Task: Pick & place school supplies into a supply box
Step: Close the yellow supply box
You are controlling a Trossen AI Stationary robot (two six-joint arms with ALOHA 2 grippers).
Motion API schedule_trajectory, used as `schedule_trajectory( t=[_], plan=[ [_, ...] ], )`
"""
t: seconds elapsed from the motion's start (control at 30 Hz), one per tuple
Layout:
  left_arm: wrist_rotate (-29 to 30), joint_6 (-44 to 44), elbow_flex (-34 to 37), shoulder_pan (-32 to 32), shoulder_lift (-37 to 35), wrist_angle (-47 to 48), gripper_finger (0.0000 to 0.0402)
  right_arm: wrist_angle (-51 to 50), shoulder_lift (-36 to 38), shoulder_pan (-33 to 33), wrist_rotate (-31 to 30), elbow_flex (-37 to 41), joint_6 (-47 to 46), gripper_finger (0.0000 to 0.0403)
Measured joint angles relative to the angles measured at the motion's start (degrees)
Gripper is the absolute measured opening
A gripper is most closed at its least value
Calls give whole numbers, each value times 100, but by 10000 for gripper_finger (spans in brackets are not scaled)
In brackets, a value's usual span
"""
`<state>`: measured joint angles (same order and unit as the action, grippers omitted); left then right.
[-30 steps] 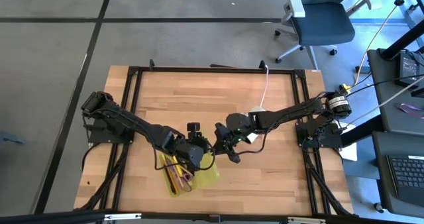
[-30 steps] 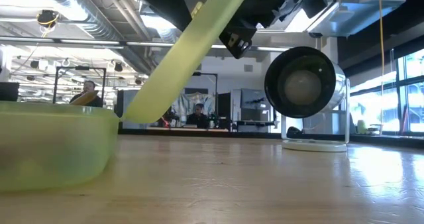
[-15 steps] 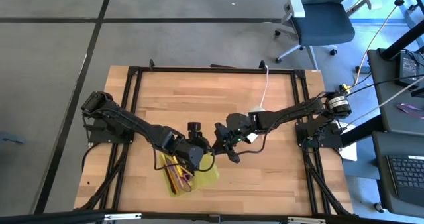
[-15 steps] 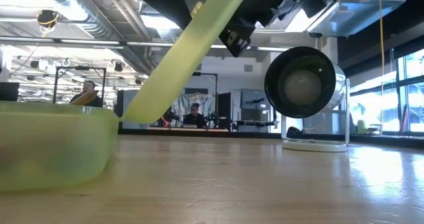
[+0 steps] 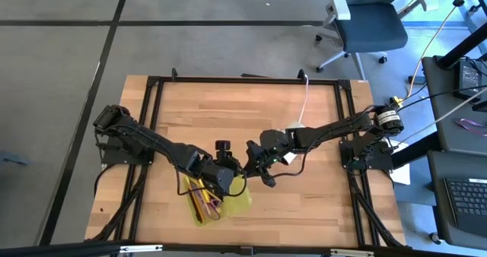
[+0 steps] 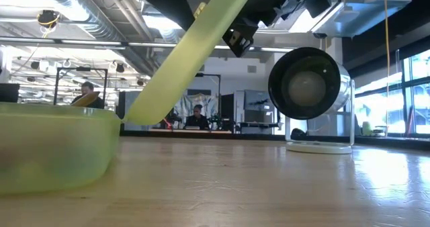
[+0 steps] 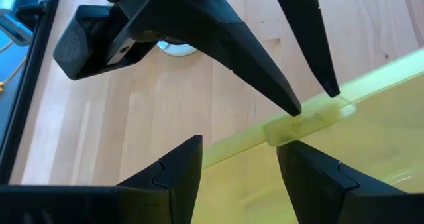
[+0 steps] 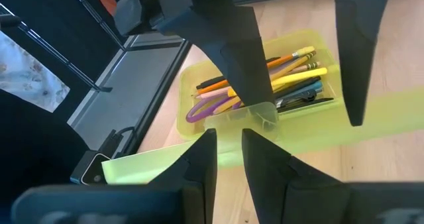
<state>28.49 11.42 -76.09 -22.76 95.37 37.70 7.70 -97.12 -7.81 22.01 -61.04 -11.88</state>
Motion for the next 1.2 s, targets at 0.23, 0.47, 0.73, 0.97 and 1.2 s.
schedule_trajectory(
  t=[0.23,0.47,0.73,0.97,1.2],
  plan=[
    [-7,-4,0,0,0,-16,175,0,0,-24,-9,0,-2,77],
    [-42,-7,2,-4,0,-14,131,2,0,-103,-178,0,17,77],
    [-130,-24,2,-2,0,-14,67,0,0,-107,-176,0,14,77],
    [-172,-22,2,-9,0,-7,8,-11,0,-107,-145,0,10,77],
    [-273,-2,2,-37,-2,-5,1,-408,172,-28,-129,-2,-10,77]
  ],
)
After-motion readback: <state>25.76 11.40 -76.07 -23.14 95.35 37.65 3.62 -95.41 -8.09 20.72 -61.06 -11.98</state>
